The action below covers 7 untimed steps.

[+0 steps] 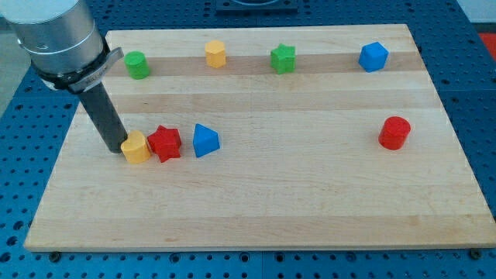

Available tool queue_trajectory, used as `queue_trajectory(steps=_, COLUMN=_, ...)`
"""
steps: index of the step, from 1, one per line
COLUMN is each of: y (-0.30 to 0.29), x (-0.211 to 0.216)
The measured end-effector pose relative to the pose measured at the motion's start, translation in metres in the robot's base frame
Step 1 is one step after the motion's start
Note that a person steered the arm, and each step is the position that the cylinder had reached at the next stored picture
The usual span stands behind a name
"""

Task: Push the yellow heart closer to the red star

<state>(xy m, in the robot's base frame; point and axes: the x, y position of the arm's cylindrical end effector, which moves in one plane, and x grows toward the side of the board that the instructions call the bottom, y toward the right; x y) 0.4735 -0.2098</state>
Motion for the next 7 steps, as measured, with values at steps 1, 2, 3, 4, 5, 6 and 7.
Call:
queue_trajectory(steps=1, y=0.0, x=0.0)
queue_trajectory(steps=2, y=0.0, x=0.001)
queue_trajectory(steps=3, y=0.0, x=-0.005)
queue_trajectory(steps=4, y=-0.011, x=-0.045)
queue_trajectory(steps=5, y=-0.027, x=-0.101)
queue_trajectory(steps=6, y=-0.047, x=-0.154)
queue_trajectory(steps=7, y=-0.057, x=-0.201)
